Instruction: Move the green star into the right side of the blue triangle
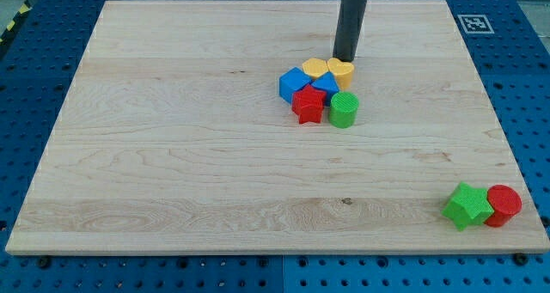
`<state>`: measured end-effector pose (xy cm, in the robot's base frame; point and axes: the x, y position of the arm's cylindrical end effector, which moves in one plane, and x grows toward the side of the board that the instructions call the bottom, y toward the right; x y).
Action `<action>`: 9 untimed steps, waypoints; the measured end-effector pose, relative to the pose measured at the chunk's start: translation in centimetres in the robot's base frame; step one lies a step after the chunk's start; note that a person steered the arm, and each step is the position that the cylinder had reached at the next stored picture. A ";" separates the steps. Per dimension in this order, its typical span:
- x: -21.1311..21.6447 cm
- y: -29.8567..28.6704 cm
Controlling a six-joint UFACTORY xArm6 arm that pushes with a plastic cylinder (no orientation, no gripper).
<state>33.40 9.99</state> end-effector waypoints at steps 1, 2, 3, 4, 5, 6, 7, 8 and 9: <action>0.0 0.0; 0.2 2.2; 0.6 8.6; 3.0 15.5; 6.5 22.4; 9.1 24.5; 9.1 24.5; 15.2 24.5; 22.9 24.4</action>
<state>56.33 34.36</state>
